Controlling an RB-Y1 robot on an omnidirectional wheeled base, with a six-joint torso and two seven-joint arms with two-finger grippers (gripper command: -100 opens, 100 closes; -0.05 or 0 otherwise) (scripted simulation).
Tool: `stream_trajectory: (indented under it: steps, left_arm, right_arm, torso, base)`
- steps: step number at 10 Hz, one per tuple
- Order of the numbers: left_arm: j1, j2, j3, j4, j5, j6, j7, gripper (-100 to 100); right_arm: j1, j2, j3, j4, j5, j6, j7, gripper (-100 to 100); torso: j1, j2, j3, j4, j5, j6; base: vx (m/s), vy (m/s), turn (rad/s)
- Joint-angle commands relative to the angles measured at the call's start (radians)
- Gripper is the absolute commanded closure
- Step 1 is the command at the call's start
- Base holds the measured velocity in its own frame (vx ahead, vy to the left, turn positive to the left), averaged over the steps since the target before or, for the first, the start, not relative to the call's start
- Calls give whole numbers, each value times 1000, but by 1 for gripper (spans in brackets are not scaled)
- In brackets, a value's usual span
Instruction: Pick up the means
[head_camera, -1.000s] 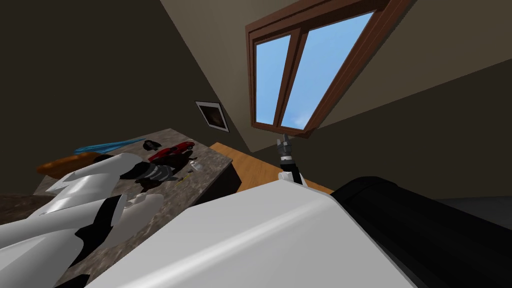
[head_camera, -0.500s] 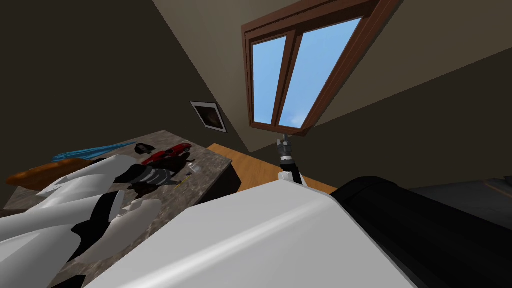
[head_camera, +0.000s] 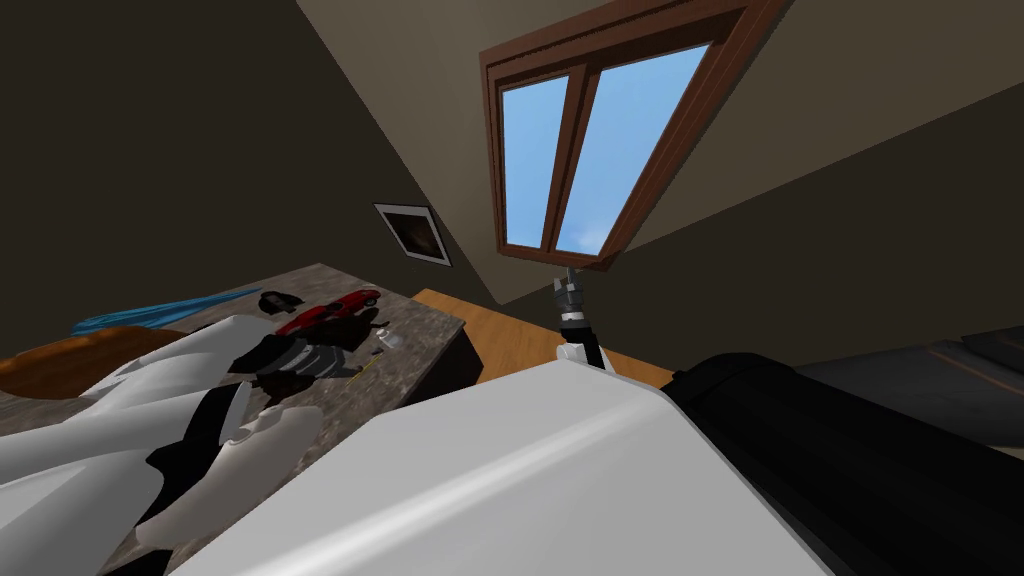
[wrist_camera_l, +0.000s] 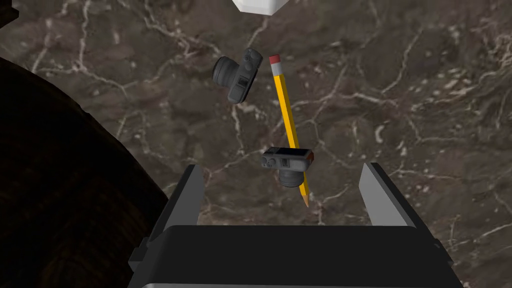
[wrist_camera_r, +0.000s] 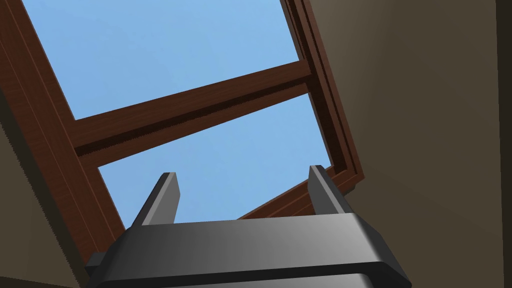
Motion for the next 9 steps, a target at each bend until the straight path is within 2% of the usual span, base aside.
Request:
stream_trajectory:
  steps: [1, 3, 4, 5, 6, 8, 9]
  left_arm:
    - [2, -10, -8, 28, 7, 19, -3, -100]
    - [2, -10, -8, 28, 7, 19, -3, -100]
    - [13, -10, -4, 9, 10, 25, 7, -100]
    - [11, -10, -5, 13, 9, 23, 4, 0]
    - [22, -36, 1, 20, 0, -7, 3, -100]
    - [14, -34, -2, 30, -1, -9, -4, -100]
    - [18, -35, -1, 23, 0, -8, 1, 100]
  right_arm:
    - [0, 0, 0, 0, 0, 0, 0, 0]
    - [0, 0, 0, 0, 0, 0, 0, 0]
    - [0, 0, 0, 0, 0, 0, 0, 0]
    - [0, 0, 0, 0, 0, 0, 0, 0]
    - [0, 0, 0, 0, 0, 0, 0, 0]
    - [0, 0, 0, 0, 0, 0, 0, 0]
    - [0, 0, 0, 0, 0, 0, 0, 0]
  torso:
    - [0, 0, 0, 0, 0, 0]
    - [-1, 0, 0, 0, 0, 0]
    - [-2, 0, 0, 0, 0, 0]
    - [-3, 0, 0, 0, -1, 0]
    - [-3, 0, 0, 0, -1, 0]
    - [-2, 0, 0, 0, 0, 0]
    - [-3, 0, 0, 0, -1, 0]
  base:
    - [3, 38, -26]
    - [6, 19, -7]
    - [0, 0, 0]
    - [0, 0, 0]
    - [1, 9, 6]
    - [1, 5, -2]
    - [0, 0, 0]
